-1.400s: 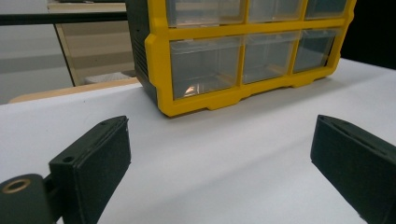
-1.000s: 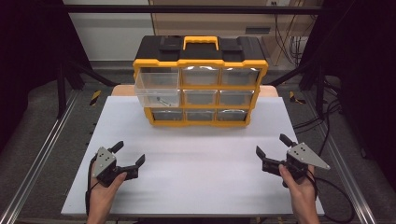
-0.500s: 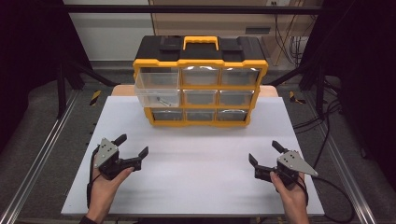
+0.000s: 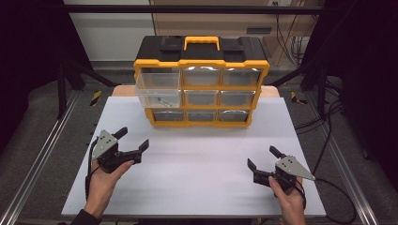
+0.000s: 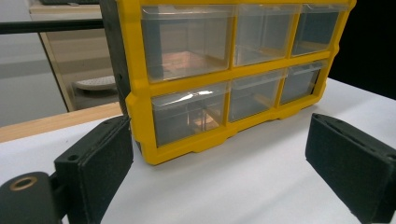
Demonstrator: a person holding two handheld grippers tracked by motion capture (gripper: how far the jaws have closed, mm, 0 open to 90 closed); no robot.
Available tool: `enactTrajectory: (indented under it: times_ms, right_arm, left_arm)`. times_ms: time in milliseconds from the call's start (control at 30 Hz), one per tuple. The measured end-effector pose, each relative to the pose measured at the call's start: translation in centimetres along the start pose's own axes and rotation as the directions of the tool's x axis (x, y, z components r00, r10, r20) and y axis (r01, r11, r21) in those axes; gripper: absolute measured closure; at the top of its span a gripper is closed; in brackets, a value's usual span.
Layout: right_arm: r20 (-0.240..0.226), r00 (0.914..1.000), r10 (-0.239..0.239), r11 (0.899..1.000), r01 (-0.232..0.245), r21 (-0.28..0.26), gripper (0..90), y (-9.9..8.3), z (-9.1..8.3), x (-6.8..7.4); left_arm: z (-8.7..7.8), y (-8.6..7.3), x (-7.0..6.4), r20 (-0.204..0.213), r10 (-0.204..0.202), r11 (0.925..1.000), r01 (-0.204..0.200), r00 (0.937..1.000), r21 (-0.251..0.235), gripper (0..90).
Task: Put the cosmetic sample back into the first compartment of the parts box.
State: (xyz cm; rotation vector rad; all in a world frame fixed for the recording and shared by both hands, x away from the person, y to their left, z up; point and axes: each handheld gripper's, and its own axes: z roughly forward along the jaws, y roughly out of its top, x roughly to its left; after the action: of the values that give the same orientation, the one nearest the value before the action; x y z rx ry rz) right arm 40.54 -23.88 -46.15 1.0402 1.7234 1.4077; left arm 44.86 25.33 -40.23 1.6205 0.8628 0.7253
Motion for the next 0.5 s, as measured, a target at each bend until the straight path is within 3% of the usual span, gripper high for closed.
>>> enactTrajectory:
  times_ms: [267, 500]
  right_arm:
    - [-0.012, 0.9999, -0.005, 1.000, 0.005, 0.016, 6.6, -0.4, 0.5, 0.6]
    - [-0.022, 0.9997, -0.011, 1.000, 0.012, 0.018, 5.4, -0.6, 0.7, 1.1]
  left_arm:
    - [-0.7, 1.8, -0.2, 0.010, 0.008, 0.9997, -0.008, 0.9999, -0.021, 15.1]
    - [-1.2, 3.2, -0.3, 0.012, -0.011, 0.9995, 0.012, 0.9999, -0.030, 22.4]
